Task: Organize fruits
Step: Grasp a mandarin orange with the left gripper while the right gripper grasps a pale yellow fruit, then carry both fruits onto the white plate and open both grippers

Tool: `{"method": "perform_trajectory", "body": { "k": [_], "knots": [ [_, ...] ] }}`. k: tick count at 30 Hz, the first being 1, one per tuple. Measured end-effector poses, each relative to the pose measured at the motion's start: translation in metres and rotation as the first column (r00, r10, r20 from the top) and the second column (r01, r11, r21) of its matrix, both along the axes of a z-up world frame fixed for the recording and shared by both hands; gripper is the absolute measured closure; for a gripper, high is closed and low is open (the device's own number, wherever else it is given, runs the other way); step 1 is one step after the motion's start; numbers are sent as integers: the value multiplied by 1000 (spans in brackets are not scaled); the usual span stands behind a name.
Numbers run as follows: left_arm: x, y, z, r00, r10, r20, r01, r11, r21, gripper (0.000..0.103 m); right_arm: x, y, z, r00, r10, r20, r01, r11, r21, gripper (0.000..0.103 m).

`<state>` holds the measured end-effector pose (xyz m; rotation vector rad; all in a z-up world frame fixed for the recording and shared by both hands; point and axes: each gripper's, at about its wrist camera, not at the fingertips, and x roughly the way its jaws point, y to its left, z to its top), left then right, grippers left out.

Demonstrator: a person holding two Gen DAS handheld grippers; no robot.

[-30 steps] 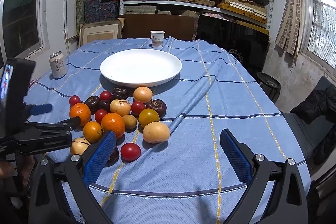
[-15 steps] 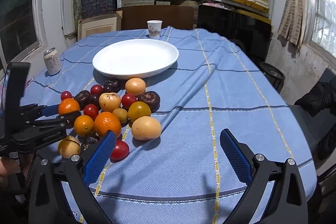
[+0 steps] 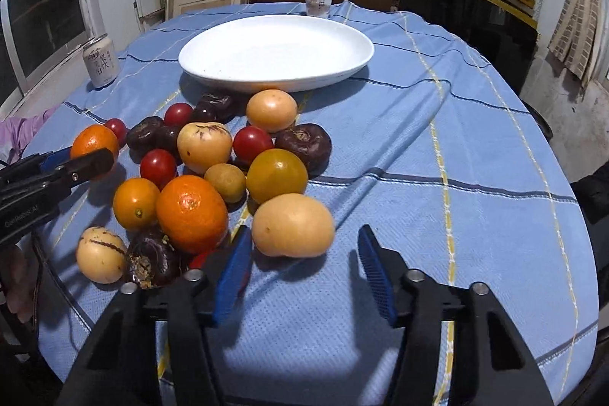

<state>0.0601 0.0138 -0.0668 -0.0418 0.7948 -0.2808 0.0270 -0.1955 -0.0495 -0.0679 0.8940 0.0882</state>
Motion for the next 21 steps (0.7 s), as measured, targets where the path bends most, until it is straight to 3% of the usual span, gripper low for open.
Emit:
{"method": "perform_trajectory", "body": {
  "k": [2, 15, 21],
  "knots": [
    [-1, 1, 0, 1000, 2, -1, -2, 1000, -2, 57, 3, 2, -1, 1000, 21, -12, -20, 1000, 20, 59],
    [-6, 0, 8, 1000, -22, 14, 22, 1000, -2, 57, -6, -22, 19, 999, 5, 42, -9, 994, 109, 59],
    [25, -6, 28, 999, -36, -1, 36, 999, -25, 57, 28, -22, 48, 994, 42, 99, -51, 994, 93, 59]
  ]
}}
